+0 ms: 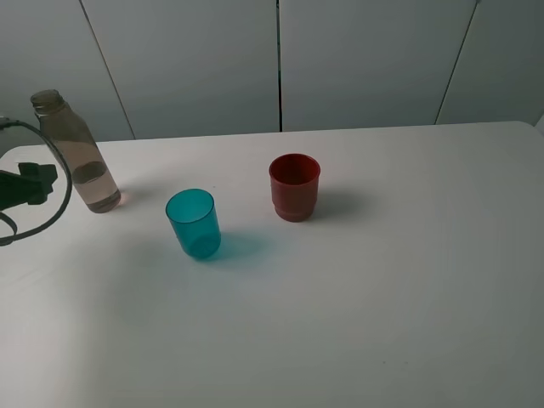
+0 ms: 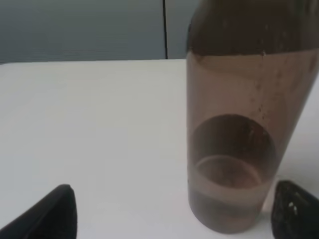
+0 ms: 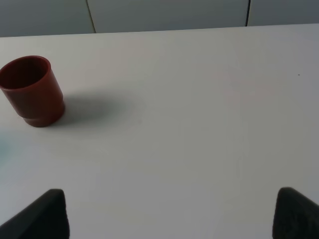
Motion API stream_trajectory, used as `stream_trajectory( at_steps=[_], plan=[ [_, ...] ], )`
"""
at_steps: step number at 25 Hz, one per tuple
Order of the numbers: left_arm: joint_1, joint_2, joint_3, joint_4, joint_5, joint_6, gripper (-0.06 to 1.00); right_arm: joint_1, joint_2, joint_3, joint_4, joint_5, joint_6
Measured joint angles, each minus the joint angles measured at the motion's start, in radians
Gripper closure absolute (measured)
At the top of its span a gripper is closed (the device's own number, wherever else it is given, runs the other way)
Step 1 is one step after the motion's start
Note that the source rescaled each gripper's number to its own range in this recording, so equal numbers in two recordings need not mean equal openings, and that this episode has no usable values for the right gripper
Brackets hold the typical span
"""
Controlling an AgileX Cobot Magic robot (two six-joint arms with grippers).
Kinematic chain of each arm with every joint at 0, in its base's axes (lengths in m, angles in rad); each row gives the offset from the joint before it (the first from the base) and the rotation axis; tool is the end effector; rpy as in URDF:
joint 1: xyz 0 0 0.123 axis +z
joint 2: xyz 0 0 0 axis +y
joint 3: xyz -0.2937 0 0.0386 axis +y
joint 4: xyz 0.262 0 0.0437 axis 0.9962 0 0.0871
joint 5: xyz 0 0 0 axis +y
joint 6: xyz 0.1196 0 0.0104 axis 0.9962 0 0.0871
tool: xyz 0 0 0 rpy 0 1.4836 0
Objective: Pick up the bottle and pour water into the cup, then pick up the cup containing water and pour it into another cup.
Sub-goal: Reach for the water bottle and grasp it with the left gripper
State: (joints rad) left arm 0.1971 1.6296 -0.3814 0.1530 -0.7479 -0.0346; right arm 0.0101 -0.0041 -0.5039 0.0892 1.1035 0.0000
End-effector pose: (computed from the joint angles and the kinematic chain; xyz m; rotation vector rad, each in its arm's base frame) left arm 0.2862 0.0445 0.1307 -0.0514 1.9875 0.0746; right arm 0.0183 0.0097 0.2679 -0.0174 2.0776 0.1135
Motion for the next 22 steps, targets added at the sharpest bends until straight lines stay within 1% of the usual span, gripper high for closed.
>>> stream_trajectory(
  at_steps=[3,9,14,22],
  plan=[
    [0.0,0.029,-0.026,0.001,-0.004,0.009,-0.06,0.0,0.0,0.0,0.0,0.0,0.0],
    [0.0,0.079,-0.072,0.043,-0.007,0.042,-0.06,0.0,0.0,0.0,0.0,0.0,0.0],
    [0.0,0.117,-0.113,0.108,-0.011,0.046,-0.06,0.0,0.0,0.0,0.0,0.0,0.0],
    [0.0,0.186,-0.163,0.154,-0.02,0.042,-0.06,0.0,0.0,0.0,0.0,0.0,0.0]
  ],
)
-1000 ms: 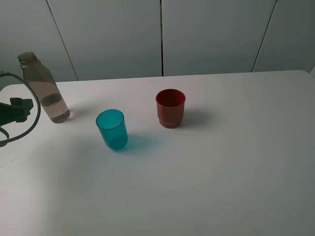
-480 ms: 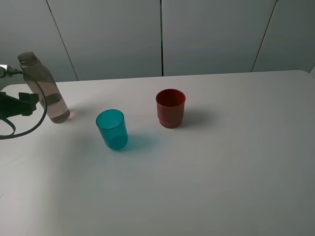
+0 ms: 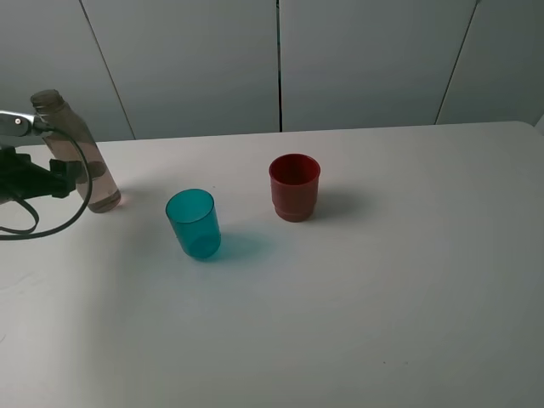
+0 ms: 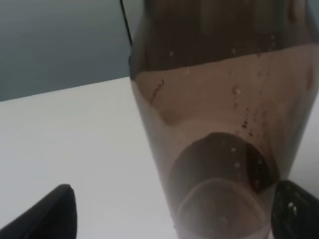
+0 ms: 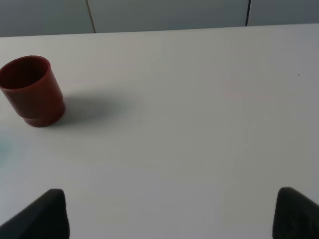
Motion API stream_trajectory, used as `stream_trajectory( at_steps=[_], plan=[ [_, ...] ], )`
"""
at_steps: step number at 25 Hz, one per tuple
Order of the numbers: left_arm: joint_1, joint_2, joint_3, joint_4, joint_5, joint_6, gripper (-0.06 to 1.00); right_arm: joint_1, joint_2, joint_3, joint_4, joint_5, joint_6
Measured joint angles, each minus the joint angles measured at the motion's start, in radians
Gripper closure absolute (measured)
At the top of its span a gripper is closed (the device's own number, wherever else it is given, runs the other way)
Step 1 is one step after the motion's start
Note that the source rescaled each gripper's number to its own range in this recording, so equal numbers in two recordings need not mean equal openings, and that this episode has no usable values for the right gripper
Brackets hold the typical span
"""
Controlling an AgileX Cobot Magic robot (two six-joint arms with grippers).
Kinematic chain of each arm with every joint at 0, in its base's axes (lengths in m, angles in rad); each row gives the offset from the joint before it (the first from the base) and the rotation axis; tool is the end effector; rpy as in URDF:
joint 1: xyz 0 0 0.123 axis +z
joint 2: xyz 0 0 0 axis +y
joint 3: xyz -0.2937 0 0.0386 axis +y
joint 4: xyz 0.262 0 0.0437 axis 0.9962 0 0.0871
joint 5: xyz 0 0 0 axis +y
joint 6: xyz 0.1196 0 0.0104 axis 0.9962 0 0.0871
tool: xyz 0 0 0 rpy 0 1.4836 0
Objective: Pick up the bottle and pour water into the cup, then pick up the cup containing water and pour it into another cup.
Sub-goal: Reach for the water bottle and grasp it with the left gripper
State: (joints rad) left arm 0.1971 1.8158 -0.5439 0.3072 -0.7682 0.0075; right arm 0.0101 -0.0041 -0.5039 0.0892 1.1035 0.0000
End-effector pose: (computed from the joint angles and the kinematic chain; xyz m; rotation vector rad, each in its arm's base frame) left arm 0.3322 0.0406 0.1110 0.1692 1.9941 0.0622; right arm 0.0183 0.0097 0.2679 -0.0174 2.0776 0.1135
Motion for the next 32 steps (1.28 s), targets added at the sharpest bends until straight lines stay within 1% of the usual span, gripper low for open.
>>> stream_trajectory(
  at_steps=[4,15,24,32],
  plan=[
    [-0.002,0.032,-0.029,0.026,-0.004,0.0,-0.06,0.0,0.0,0.0,0.0,0.0,0.0],
    [-0.012,0.063,-0.075,0.037,-0.012,0.0,-0.06,0.0,0.0,0.0,0.0,0.0,0.0],
    [-0.021,0.082,-0.124,0.071,-0.008,0.0,-0.06,0.0,0.0,0.0,0.0,0.0,0.0],
    [-0.044,0.14,-0.158,0.073,-0.008,0.004,-0.06,0.0,0.0,0.0,0.0,0.0,0.0]
  ],
)
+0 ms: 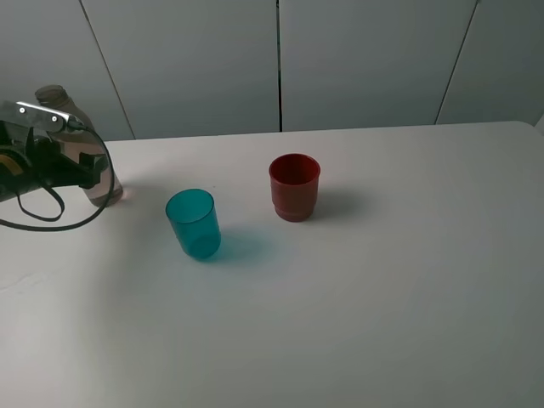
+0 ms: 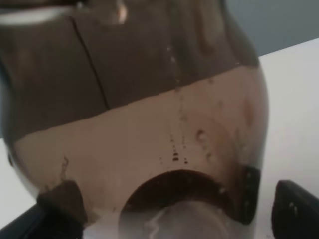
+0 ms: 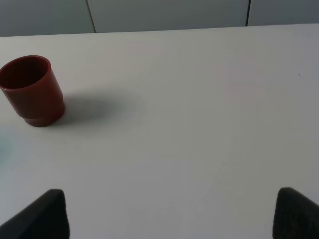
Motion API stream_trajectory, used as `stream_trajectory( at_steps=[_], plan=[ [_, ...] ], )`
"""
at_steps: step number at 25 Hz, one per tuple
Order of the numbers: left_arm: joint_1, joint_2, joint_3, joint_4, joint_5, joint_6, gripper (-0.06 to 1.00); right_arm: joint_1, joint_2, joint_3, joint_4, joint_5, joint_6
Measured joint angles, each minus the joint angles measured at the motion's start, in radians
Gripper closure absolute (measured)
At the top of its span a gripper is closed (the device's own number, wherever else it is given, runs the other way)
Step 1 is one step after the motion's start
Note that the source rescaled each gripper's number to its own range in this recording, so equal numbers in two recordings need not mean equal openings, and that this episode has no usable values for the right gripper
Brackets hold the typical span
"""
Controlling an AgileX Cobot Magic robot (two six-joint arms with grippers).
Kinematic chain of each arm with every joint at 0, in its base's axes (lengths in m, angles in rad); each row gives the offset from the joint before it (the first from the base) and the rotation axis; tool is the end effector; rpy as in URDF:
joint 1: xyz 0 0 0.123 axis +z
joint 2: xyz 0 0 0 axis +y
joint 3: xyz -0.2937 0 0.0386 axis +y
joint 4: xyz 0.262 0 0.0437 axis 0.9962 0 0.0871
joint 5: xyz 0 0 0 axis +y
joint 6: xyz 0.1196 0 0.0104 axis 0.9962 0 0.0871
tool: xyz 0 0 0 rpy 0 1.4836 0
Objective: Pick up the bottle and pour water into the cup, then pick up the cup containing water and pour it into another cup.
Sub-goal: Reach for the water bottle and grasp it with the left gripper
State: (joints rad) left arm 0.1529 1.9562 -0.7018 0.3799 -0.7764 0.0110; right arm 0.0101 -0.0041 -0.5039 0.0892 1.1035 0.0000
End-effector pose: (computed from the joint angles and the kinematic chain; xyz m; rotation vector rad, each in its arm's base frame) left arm 0.3751 0.0263 0.0971 0.3015 1.9599 0.0233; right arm 0.0183 0.0097 0.2679 -0.0174 2.0776 0.1135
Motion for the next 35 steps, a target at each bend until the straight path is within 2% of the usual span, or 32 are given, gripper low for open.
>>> stream_trajectory(
  at_steps=[18,28,29,30,31,32,35],
  plan=[
    [-0.026,0.078,-0.11,0.002,-0.004,0.002,-0.06,0.0,0.0,0.0,0.0,0.0,0.0],
    [-0.035,0.08,-0.111,0.002,-0.002,0.002,-0.06,0.0,0.0,0.0,0.0,0.0,0.0],
    [-0.035,0.08,-0.111,0.002,-0.002,0.002,-0.02,0.0,0.0,0.0,0.0,0.0,0.0],
    [-0.035,0.08,-0.111,0.002,-0.002,0.002,0.08,0.0,0.0,0.0,0.0,0.0,0.0],
    [-0.035,0.08,-0.111,0.002,-0.002,0.002,0.37,0.0,0.0,0.0,0.0,0.0,0.0],
    [-0.035,0.08,-0.111,0.002,-0.002,-0.002,0.74,0.0,0.0,0.0,0.0,0.0,0.0],
    [-0.038,0.08,-0.111,0.01,-0.004,-0.001,0.81,0.0,0.0,0.0,0.0,0.0,0.0]
  ],
)
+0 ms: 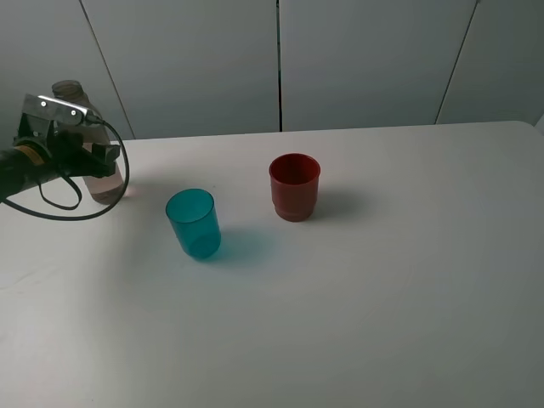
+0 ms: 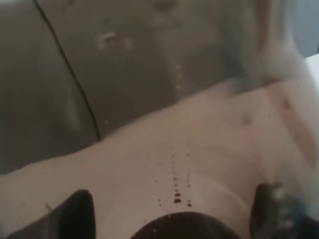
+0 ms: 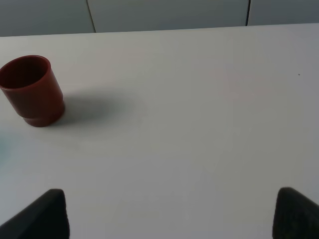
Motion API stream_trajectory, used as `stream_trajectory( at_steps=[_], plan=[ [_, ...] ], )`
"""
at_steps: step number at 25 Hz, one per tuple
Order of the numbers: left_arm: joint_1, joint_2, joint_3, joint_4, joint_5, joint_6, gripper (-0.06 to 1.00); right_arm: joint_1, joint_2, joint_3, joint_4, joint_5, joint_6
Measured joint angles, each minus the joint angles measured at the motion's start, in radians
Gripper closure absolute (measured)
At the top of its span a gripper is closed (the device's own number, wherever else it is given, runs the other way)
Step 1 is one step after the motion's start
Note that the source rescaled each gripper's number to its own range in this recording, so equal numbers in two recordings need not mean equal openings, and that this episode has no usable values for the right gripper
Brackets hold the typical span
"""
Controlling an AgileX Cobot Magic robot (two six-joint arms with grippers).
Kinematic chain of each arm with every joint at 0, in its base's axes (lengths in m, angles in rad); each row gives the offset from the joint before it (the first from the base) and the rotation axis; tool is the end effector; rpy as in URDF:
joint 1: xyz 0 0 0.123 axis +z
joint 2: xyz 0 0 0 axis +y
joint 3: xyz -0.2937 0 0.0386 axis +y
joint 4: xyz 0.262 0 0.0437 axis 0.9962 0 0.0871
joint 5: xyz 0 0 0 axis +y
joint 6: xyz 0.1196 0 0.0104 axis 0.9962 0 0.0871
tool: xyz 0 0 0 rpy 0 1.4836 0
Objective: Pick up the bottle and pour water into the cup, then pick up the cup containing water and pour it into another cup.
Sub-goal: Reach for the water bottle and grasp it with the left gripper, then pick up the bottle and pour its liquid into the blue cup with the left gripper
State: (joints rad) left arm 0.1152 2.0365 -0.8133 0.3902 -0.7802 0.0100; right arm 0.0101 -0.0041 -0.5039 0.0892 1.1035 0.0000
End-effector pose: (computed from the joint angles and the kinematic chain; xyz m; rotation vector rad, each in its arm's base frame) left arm 0.4045 0.0145 0.0921 0.3496 1.9189 0.0042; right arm 0.0183 0.0097 0.2679 -0.0174 2.0776 0.1135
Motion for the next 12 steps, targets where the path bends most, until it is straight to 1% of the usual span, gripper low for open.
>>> stream_trajectory(
  at_steps=[7,9,10,11,12],
  plan=[
    [-0.005,0.0,0.0,0.013,0.0,-0.003,0.87,0.0,0.0,0.0,0.0,0.0,0.0],
    [-0.005,0.0,0.0,0.013,0.0,-0.018,0.89,0.0,0.0,0.0,0.0,0.0,0.0],
    [-0.005,0.0,0.0,0.013,0.0,-0.036,0.9,0.0,0.0,0.0,0.0,0.0,0.0],
    [-0.005,0.0,0.0,0.013,0.0,-0.059,0.93,0.0,0.0,0.0,0.0,0.0,0.0],
    [-0.005,0.0,0.0,0.013,0.0,-0.08,0.93,0.0,0.0,0.0,0.0,0.0,0.0]
  ],
)
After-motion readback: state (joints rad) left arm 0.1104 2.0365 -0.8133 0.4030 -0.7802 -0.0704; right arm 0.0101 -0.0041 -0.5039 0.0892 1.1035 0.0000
